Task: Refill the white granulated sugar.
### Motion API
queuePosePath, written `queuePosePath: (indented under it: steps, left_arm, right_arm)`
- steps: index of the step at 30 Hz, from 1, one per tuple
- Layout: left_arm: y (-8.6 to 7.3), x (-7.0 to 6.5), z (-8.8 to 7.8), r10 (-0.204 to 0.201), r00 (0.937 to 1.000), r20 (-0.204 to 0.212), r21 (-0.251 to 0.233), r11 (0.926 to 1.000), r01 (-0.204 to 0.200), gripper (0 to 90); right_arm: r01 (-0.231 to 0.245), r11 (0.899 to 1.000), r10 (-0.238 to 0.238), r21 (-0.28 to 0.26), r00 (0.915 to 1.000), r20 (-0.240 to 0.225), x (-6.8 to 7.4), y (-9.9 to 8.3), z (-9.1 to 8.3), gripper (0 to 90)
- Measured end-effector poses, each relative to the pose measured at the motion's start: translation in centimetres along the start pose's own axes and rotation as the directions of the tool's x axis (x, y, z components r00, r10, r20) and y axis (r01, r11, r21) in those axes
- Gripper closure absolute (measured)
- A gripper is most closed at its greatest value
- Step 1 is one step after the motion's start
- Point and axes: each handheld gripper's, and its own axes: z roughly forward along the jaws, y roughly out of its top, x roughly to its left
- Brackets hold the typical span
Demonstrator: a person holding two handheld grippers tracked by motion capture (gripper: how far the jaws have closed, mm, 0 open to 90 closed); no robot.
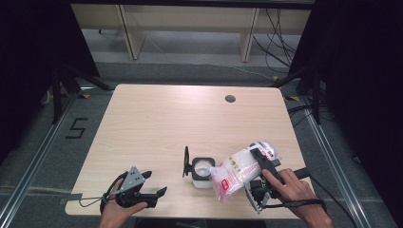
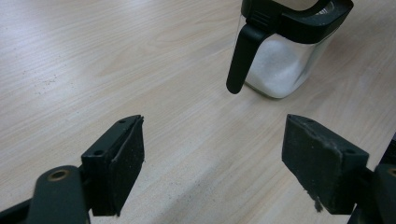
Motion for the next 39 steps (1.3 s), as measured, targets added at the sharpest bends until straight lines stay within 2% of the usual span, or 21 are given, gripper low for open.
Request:
queuePosePath:
  steps: [1,3,4,5,7,8,9,10,13,14,15,16,19,20,21,22,24,26,34,37,39]
  left_arm:
    - [0.01,0.02,0.0,0.002,1.0,0.0,0.0,1.0,-0.002,20.4]
    - [0.01,0.0,0.0,0.001,1.0,0.0,-0.001,1.0,-0.001,20.4]
    - [-0.04,-0.24,0.09,-0.035,0.9994,0.001,-0.011,0.9993,0.035,20.4]
    - [-0.04,-0.23,0.09,-0.034,0.9994,0.0,-0.01,0.9994,0.034,20.5]
    - [-0.03,-0.13,0.03,-0.02,0.9998,-0.002,0.001,0.9998,0.02,20.4]
    - [0.02,-0.02,0.0,0.001,1.0,-0.002,0.002,1.0,-0.001,20.4]
    - [-0.03,-0.16,0.04,-0.026,0.9997,-0.002,-0.001,0.9997,0.026,20.5]
    - [-0.02,-0.12,0.01,-0.019,0.9998,-0.007,0.003,0.9998,0.019,20.4]
    - [0.01,-0.22,0.07,-0.027,0.9996,-0.004,-0.007,0.9996,0.027,20.4]
    - [0.07,-0.05,0.02,0.005,1.0,-0.002,-0.002,1.0,-0.005,20.4]
    - [0.07,-0.05,0.02,0.005,1.0,-0.002,-0.002,1.0,-0.005,20.4]
    - [0.05,-0.14,0.01,-0.003,1.0,-0.004,-0.003,1.0,0.003,20.5]
    - [0.06,-0.09,0.05,0.008,1.0,-0.001,0.0,1.0,-0.008,20.5]
    - [0.08,-0.09,0.03,0.01,0.9999,-0.003,0.003,0.9999,-0.01,20.5]
    - [0.08,-0.09,0.03,0.01,0.9999,-0.003,0.003,0.9999,-0.01,20.5]
    - [0.06,-0.12,0.04,0.003,1.0,-0.002,-0.001,1.0,-0.003,20.5]
    - [0.07,-0.06,0.01,0.01,0.9999,-0.003,0.003,0.9999,-0.01,20.4]
    - [0.06,-0.12,0.09,0.002,1.0,-0.002,-0.005,1.0,-0.002,20.4]
    - [0.07,-0.02,0.03,0.014,0.9999,-0.005,0.006,0.9999,-0.014,20.5]
    - [0.08,-0.05,0.04,0.014,0.9999,-0.004,0.005,0.9999,-0.014,20.5]
    - [0.08,-0.06,0.04,0.013,0.9999,-0.005,0.005,0.9999,-0.013,20.4]
  right_arm:
    - [0.026,1.0,-0.026,0.003,0.9996,0.005,-0.21,-0.01,-0.04,41.8]
    - [0.007,1.0,-0.007,-0.002,0.9999,0.011,0.0,-0.08,-0.01,41.8]
    - [-0.005,1.0,0.006,-0.016,0.9997,0.025,-0.01,-0.09,0.03,41.8]
    - [-0.019,1.0,0.02,-0.015,0.9995,0.025,0.06,-0.13,-0.05,41.8]
    - [0.033,0.999,-0.032,-0.02,0.9991,0.027,-0.35,-0.01,-0.08,41.7]
    - [0.009,1.0,-0.009,-0.006,0.9998,0.017,-0.14,-0.02,-0.16,41.8]
    - [0.018,1.0,-0.018,0.004,0.9998,0.009,-0.23,0.04,-0.2,41.8]
    - [0.028,0.999,-0.028,-0.019,0.9992,0.03,-0.16,0.0,-0.01,41.8]
    - [0.027,1.0,-0.027,-0.014,0.999,0.035,-0.11,0.03,-0.01,41.8]
    - [0.041,0.999,-0.041,-0.01,0.9989,0.024,-0.22,0.04,-0.06,41.8]
    - [0.04,0.999,-0.039,-0.009,0.9989,0.024,-0.23,0.04,-0.12,41.8]
    - [-0.008,1.0,0.008,0.003,0.9997,0.022,0.07,-0.03,-0.23,41.8]
    - [0.0,1.0,0.0,0.005,0.9999,0.013,0.06,0.08,-0.25,41.8]
    - [0.012,1.0,-0.012,0.002,0.9998,0.012,0.08,0.14,-0.19,41.9]
    - [0.061,0.998,-0.06,-0.019,0.9979,0.025,-0.3,0.16,-0.03,41.9]
    - [0.021,1.0,-0.021,-0.011,0.9995,0.024,0.0,0.1,-0.09,41.9]
    - [0.031,0.999,-0.031,-0.008,0.9991,0.028,-0.13,0.13,-0.12,41.9]
    - [-0.001,1.0,0.001,0.003,0.9998,0.019,0.06,0.05,-0.22,41.9]
    - [0.03,0.999,-0.03,0.014,0.9994,0.017,-0.37,0.16,-0.47,41.9]
    - [0.004,1.0,-0.004,0.026,0.9999,0.009,-0.09,0.23,-0.47,41.9]
    - [0.015,1.0,-0.015,0.022,0.9999,0.006,-0.07,0.24,-0.4,41.9]
